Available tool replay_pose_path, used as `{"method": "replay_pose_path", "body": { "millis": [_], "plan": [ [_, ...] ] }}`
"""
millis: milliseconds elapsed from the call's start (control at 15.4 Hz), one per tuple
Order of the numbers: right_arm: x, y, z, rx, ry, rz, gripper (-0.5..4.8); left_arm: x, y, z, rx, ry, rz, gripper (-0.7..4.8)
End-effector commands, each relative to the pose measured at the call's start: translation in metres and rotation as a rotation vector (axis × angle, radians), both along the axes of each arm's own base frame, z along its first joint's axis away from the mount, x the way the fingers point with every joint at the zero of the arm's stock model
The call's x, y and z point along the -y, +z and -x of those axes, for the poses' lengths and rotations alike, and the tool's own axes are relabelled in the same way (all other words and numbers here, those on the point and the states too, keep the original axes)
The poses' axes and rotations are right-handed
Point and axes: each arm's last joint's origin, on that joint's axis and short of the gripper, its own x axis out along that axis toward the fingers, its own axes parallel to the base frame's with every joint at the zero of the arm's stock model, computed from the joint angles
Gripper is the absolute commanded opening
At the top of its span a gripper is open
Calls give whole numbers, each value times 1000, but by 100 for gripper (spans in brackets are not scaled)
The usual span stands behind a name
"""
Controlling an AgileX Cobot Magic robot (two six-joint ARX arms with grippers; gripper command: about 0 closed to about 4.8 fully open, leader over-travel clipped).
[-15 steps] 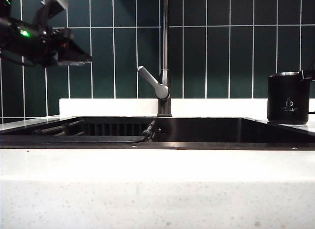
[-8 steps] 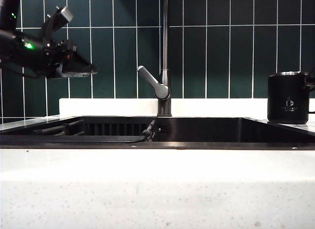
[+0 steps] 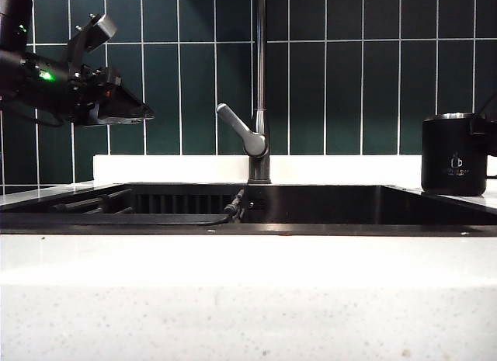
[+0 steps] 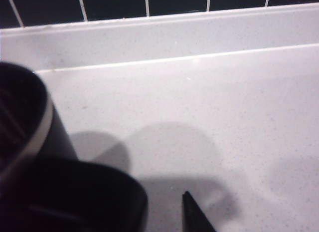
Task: Pick up the mug next to the sink, go to the faucet to get some water, pour the water into the sink, and finally put the mug back to its place.
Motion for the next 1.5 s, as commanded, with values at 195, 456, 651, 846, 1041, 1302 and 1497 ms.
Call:
{"method": "replay_pose_path", "body": {
  "millis": [195,456,651,846,1041,1302,1497],
  "plan": [
    [0,9,-5,31,13,61,121,1,3,0,38,-9,-11,183],
    [0,6,-5,5,25,54,48,1,3,0,36,-10,-10,183],
    [0,7,-5,10,38,53,10,1,3,0,34,-10,-9,183],
    [-2,7,-5,18,89,44,8,1,3,0,34,-10,-8,182],
    [-13,19,-7,105,164,53,1,2,9,-6,37,-39,13,183],
    [-32,58,-4,216,221,119,0,6,28,-36,48,-74,26,183],
    [-46,83,-8,266,261,121,0,9,36,-52,53,-101,29,183]
  ]
}}
